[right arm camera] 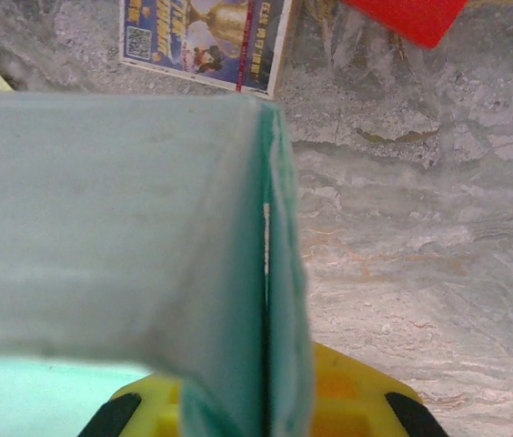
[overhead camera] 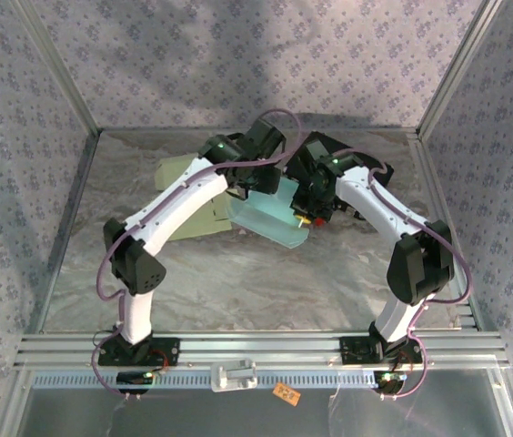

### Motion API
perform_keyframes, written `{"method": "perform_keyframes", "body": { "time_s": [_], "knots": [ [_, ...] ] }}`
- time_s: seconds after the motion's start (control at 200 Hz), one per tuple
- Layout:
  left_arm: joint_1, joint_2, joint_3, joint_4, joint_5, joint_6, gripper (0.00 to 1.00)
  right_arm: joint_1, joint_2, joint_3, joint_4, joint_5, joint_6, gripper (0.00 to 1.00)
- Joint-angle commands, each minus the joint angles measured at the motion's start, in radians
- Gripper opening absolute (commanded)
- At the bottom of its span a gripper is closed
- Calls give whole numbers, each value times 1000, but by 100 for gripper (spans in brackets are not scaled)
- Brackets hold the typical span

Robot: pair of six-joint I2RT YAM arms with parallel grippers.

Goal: Fold the paper box

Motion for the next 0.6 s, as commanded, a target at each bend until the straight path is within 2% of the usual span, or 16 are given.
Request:
{"method": "perform_keyframes", "body": {
  "time_s": [0.0, 0.135, 0.26, 0.415, 0.595],
  "knots": [
    [41, -113, 6, -32, 55, -130, 58, -15, -40, -46, 32, -23, 72, 0],
    [108, -207, -27, -124, 81, -293, 56, -33, -91, -169, 126, -60, 230, 0],
    [157, -347, -217, -79, 197, -412, 57, -29, -127, -263, 205, -71, 417, 0],
    [143, -418, -357, -34, 365, -506, 57, -10, -142, -308, 238, -51, 573, 0],
    [76, -405, -402, 32, 379, -501, 56, 17, -131, -344, 268, -41, 683, 0]
  ]
}}
